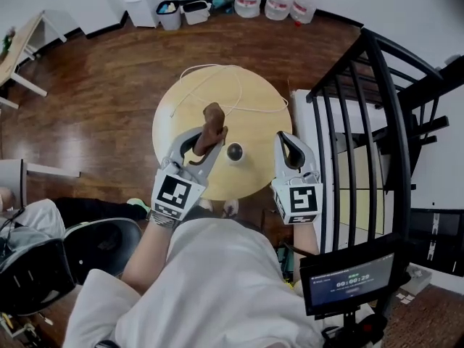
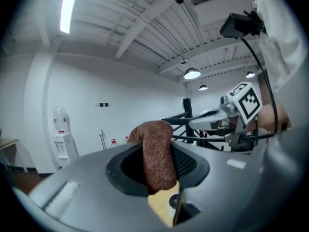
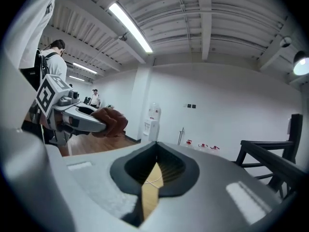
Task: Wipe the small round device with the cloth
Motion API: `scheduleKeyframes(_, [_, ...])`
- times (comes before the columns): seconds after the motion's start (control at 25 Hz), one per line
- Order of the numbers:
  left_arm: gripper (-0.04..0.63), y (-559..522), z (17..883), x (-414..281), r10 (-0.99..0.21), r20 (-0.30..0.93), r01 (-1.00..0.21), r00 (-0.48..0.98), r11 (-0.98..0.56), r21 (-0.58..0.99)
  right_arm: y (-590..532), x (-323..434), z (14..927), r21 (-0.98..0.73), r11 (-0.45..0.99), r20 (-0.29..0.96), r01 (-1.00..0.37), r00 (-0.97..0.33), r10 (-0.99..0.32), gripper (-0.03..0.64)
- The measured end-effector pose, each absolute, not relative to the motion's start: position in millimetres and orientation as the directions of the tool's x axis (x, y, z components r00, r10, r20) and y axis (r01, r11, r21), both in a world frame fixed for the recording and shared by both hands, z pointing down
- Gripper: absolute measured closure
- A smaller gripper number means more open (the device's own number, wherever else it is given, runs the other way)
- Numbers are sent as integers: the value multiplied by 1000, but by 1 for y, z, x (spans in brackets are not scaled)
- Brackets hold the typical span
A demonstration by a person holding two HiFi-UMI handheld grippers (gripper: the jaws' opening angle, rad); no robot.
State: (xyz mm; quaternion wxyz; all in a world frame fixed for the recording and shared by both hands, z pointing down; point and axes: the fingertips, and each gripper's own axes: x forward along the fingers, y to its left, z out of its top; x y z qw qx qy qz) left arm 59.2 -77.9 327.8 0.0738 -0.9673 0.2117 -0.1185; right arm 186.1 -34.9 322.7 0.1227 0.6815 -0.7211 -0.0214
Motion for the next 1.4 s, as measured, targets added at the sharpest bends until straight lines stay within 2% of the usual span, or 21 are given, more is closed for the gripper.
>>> scheduleKeyframes(0.16, [474,-85,315,53,-425,204,-389,882,-901,-194,-41,181,298,208,22,140,-978,7,-990,612])
scheduleKeyframes(0.48, [474,-110,269,32,-457,222,-427,861,-888,-169,-55,157,255,131,24,146,-991,-5,-989,612])
scheduleKeyframes(0.72, [472,-95,304,26,-459,188,-427,869,-885,-188,-38,155,286,149,3,138,-989,18,-990,612])
scheduleKeyframes(1.12, [474,-63,328,5,-402,205,-368,892,-911,-186,0,136,290,173,-72,168,-982,101,-981,612])
scheduleKeyframes(1.4, [472,-15,324,-5,-429,177,-388,886,-894,-222,48,113,296,153,-34,129,-988,54,-990,612])
